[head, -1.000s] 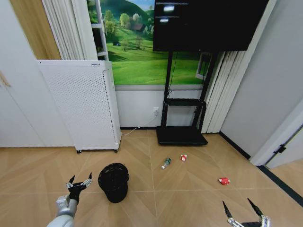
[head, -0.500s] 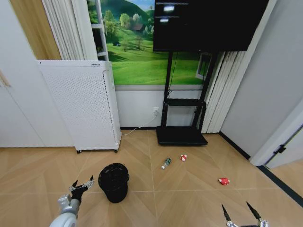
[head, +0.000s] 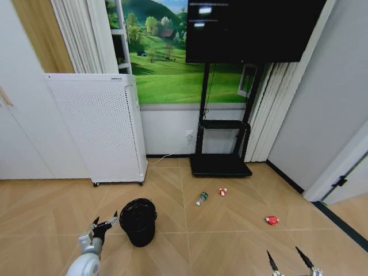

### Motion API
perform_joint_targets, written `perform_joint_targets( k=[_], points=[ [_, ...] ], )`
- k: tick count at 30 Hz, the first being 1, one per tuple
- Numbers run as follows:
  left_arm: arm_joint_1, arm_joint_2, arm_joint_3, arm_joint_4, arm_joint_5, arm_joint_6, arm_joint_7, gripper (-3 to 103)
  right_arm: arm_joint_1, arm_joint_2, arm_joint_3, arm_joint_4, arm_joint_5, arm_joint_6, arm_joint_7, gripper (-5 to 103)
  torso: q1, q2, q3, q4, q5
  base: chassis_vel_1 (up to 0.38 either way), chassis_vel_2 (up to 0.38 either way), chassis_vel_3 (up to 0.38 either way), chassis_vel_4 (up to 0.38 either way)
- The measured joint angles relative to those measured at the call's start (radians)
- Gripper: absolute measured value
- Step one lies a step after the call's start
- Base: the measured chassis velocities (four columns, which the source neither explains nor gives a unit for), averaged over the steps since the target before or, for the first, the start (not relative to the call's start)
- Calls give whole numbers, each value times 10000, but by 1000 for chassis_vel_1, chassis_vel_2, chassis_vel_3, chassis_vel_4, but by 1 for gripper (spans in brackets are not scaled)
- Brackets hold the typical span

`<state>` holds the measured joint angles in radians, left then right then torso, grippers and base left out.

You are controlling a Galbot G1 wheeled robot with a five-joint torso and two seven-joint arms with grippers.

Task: Pick up the trash bin and place the garbage on the floor into it.

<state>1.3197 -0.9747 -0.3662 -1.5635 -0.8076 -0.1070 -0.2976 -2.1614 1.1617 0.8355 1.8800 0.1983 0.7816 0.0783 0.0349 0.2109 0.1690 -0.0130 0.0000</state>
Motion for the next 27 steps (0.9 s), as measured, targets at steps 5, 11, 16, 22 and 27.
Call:
perform_joint_targets(
  k=[5, 11, 16, 22, 27],
  points=[
    [-540, -165, 369, 417, 45, 2, 0, 100, 6, 182, -113, -82, -147, 26, -4, 100, 1, 4, 3, -1, 1, 0, 0, 0, 0],
    [-844, -407, 710, 904, 194, 1, -4, 100, 31, 86, -76, -118, -111, 25, 25, 100, 4, 10, 7, 2, -1, 0, 0, 0, 0],
    [-825, -522, 889, 929, -203, 263, -118, 100, 93, 40, -86, -227, -64, 16, 42, 100, 4, 12, 9, 2, 0, 0, 0, 0, 0],
    [-678, -516, 1011, 522, -1344, 905, -358, 100, 175, 128, -169, -335, -125, 13, 43, 100, 5, 15, 10, -3, 0, 0, 0, 0, 0],
    [-293, -420, 901, 291, -1906, 1224, -396, 100, 238, 101, -169, -461, -135, 16, 50, 100, 6, 18, 11, 4, 0, 0, 0, 0, 0]
  ],
)
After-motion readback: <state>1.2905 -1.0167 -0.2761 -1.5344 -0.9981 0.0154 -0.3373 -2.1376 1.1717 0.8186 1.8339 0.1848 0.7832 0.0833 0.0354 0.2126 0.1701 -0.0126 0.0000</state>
